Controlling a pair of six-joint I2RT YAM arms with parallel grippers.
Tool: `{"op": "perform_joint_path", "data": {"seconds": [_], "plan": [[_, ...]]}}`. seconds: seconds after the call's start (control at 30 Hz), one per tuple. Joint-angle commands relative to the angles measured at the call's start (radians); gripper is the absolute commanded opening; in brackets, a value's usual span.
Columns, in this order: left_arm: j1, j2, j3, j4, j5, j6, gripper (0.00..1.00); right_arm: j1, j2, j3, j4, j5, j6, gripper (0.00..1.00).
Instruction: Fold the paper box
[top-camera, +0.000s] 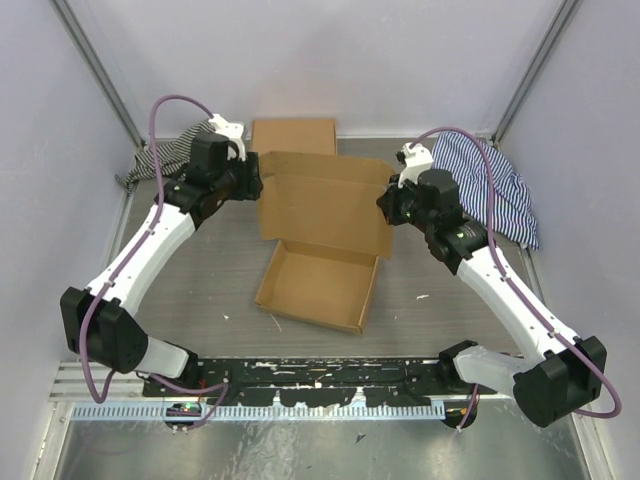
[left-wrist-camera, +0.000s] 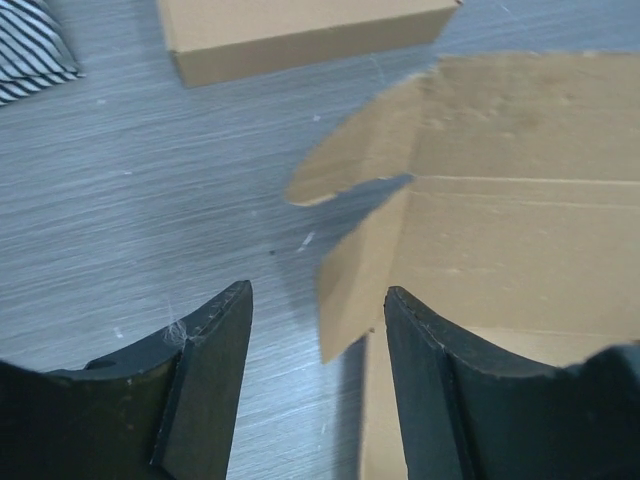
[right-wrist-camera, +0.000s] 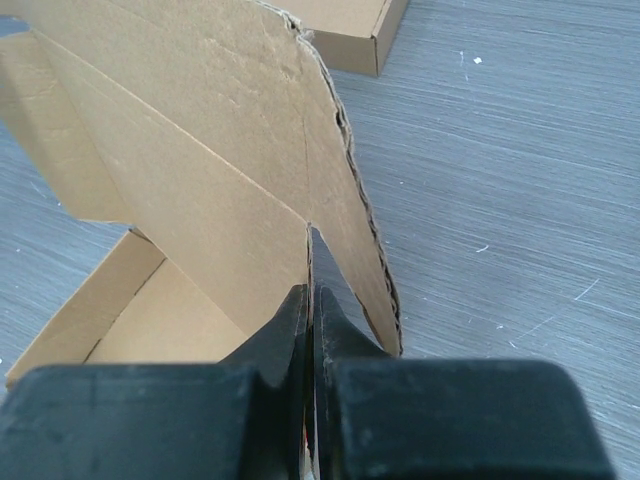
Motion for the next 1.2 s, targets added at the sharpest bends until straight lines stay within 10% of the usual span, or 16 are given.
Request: {"op": "perform_joint_path", "data": {"seconds": [0.0,1.17], "plan": [[-0.004,0.034,0.028,0.002,0.17,0.027,0.61,0.005,-0.031,0.016,0.061,-0.043,-0.007,0.03],[0.013,0.162,0.099,0.07,0.146,0.113,0.48,0.01,-0.009,0.045,0.017,-0.145,-0.026,0.04]]}}
